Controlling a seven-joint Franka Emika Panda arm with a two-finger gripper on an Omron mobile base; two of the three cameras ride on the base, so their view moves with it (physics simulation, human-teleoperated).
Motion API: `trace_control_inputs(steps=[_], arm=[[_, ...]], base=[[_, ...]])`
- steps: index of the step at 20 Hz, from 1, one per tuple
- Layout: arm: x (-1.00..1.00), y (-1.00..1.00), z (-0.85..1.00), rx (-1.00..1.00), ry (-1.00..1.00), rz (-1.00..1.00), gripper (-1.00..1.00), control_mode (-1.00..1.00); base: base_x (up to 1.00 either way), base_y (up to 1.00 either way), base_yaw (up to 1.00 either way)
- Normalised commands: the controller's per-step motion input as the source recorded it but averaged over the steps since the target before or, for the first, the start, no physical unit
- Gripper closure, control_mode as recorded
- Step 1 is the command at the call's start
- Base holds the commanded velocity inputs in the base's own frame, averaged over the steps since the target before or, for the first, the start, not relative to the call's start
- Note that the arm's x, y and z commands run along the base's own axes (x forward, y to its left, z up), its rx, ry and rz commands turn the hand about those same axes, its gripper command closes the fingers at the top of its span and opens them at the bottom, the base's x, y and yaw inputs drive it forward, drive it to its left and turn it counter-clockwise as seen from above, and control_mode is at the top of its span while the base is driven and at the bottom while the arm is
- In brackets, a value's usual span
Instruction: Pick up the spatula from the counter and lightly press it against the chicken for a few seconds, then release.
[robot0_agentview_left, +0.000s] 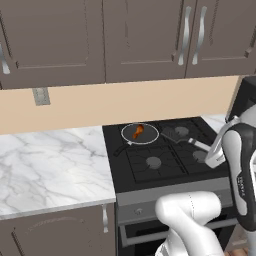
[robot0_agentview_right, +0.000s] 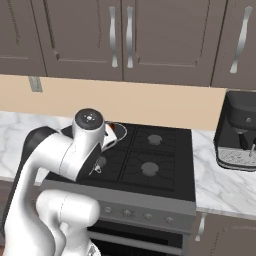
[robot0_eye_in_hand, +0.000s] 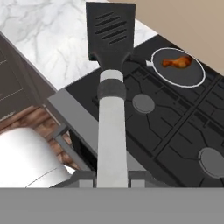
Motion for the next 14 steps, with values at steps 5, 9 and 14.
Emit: trace_control_inputs(steps=[5, 9, 14], arm=[[0.18, 0.00, 0.00, 0.00, 0.00, 0.00, 1.00, -1.00], [0.21, 0.00, 0.00, 0.00, 0.00, 0.00, 1.00, -1.00], [0.22, 0.00, -0.06, 0.00, 0.00, 0.00, 1.00, -1.00]], base=[[0.00, 0.00, 0.00], [0.00, 0.00, 0.00], [0.00, 0.00, 0.00]])
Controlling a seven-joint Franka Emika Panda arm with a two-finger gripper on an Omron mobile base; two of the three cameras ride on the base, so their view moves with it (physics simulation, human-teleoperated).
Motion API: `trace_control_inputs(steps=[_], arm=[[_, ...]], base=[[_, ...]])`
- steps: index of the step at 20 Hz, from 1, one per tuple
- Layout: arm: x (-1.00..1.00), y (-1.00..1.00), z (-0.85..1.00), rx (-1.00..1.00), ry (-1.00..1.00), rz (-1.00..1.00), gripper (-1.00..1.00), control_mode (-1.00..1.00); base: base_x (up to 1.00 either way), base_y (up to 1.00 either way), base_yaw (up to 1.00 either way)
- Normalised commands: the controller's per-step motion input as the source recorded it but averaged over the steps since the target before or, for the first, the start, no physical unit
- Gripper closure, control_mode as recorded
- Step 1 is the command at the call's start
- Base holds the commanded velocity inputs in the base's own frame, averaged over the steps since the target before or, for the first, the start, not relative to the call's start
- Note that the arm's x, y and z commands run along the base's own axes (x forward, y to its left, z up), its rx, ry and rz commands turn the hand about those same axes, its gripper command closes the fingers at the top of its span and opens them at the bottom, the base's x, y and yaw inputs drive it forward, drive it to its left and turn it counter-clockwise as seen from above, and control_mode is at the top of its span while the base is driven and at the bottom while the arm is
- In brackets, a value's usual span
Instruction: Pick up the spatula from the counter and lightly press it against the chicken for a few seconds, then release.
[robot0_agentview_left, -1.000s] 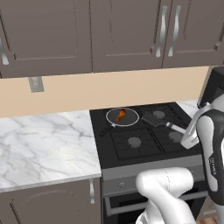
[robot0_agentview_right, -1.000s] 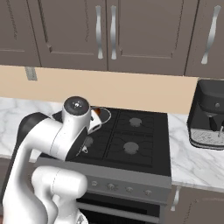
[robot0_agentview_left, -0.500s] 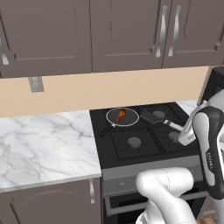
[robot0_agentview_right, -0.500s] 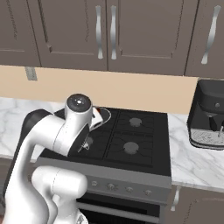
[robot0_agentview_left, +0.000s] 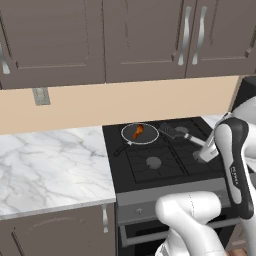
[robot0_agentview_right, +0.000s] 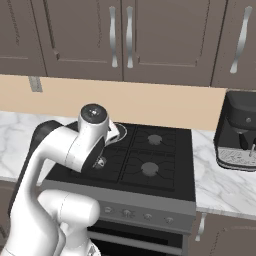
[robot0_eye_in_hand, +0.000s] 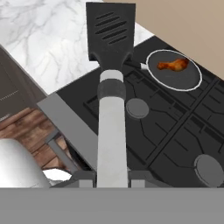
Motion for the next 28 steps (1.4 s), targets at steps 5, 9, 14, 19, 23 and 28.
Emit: trace_control_inputs(steps=[5, 9, 14, 19, 23, 28], arm=[[0.22, 0.00, -0.09, 0.00, 0.00, 0.00, 1.00, -1.00], [0.23, 0.00, -0.06, 0.00, 0.00, 0.00, 1.00, -1.00], [0.21, 0.00, -0.04, 0.00, 0.00, 0.00, 1.00, -1.00], [0.20, 0.00, -0.11, 0.00, 0.00, 0.00, 1.00, -1.00], [0.19, 0.00, -0.17, 0.00, 0.00, 0.00, 1.00, -1.00], [0.20, 0.00, -0.12, 0.00, 0.00, 0.00, 1.00, -1.00]], base=[[0.00, 0.00, 0.00], [0.00, 0.00, 0.00], [0.00, 0.00, 0.00], [0.00, 0.00, 0.00], [0.00, 0.00, 0.00], [0.00, 0.00, 0.00]])
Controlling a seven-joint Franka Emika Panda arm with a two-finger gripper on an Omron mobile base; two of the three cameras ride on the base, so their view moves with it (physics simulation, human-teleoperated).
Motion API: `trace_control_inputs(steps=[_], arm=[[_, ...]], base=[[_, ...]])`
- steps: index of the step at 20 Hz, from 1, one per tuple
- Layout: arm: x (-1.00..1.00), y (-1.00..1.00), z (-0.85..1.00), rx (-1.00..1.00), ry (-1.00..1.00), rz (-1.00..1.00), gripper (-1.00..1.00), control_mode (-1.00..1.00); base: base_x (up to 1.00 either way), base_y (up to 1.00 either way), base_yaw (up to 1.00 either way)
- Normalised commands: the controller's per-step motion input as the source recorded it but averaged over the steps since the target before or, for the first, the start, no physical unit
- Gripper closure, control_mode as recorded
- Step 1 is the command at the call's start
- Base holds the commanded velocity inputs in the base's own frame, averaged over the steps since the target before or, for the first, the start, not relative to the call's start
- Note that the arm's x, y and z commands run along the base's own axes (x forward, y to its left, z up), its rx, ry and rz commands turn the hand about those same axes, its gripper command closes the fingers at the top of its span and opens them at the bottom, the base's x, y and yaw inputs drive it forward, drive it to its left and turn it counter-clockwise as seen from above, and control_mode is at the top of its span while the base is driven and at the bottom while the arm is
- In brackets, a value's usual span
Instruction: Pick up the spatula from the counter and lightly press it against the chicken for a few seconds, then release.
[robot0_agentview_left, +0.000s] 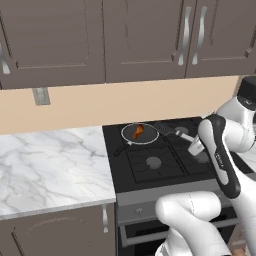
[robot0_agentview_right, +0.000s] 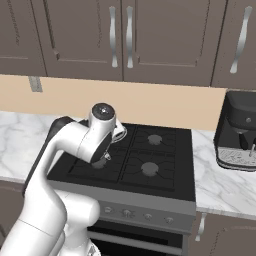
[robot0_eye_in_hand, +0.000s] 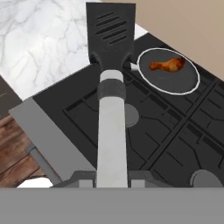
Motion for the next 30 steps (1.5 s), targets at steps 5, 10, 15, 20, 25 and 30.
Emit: trace_control_inputs(steps=[5, 10, 15, 20, 25, 30], arm=[[0.20, -0.01, -0.03, 0.00, 0.00, 0.00, 1.00, -1.00], [0.21, 0.00, -0.01, 0.00, 0.00, 0.00, 1.00, -1.00], [0.18, -0.01, -0.02, 0.00, 0.01, 0.00, 1.00, -1.00], [0.15, -0.05, -0.06, 0.00, 0.00, 0.00, 1.00, -1.00], [0.17, -0.01, -0.07, 0.00, 0.00, 0.00, 1.00, -1.00], [0.15, 0.00, -0.11, 0.00, 0.00, 0.00, 1.00, -1.00]], base=[[0.00, 0.00, 0.00], [0.00, 0.00, 0.00], [0.00, 0.00, 0.00], [0.00, 0.00, 0.00], [0.00, 0.00, 0.00], [0.00, 0.00, 0.00]])
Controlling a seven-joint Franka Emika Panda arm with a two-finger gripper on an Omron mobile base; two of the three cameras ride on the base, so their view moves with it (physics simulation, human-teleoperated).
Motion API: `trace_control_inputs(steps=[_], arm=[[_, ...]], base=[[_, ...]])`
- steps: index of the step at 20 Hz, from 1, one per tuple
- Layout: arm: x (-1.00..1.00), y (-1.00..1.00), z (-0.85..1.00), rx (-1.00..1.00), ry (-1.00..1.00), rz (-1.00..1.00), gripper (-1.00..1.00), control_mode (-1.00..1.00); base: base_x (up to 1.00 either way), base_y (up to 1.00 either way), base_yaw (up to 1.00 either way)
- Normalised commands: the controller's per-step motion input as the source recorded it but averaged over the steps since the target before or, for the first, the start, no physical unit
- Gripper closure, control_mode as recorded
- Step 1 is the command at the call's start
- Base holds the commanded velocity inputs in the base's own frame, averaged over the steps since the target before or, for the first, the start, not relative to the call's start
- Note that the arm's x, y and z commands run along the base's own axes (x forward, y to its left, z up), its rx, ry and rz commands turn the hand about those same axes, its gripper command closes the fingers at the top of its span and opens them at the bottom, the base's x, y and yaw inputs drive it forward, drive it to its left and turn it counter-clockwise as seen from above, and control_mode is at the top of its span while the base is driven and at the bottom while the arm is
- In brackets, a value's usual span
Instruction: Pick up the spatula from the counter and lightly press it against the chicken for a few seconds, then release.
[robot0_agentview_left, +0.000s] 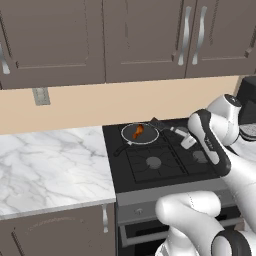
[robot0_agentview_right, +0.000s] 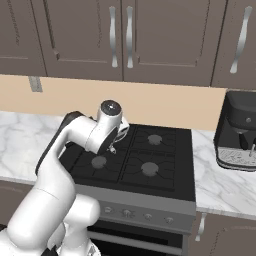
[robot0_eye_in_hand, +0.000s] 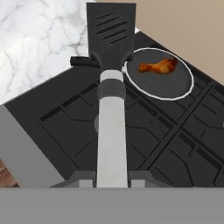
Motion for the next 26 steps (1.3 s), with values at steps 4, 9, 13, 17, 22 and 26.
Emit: trace_control_inputs(steps=[4, 9, 13, 17, 22, 26], arm=[[0.14, 0.00, -0.12, 0.00, 0.00, 0.00, 1.00, -1.00], [0.15, 0.00, -0.12, -0.01, 0.00, 0.00, 1.00, -1.00], [0.16, 0.00, -0.01, 0.00, 0.00, 0.00, 1.00, -1.00], [0.13, 0.00, 0.00, -0.01, 0.00, 0.00, 1.00, -1.00], [0.13, 0.00, -0.04, -0.01, 0.00, 0.00, 1.00, -1.00], [0.16, 0.00, -0.12, 0.00, 0.02, 0.00, 1.00, -1.00]], base=[[0.00, 0.00, 0.00], [0.00, 0.00, 0.00], [0.00, 0.00, 0.00], [0.00, 0.00, 0.00], [0.00, 0.00, 0.00], [0.00, 0.00, 0.00]])
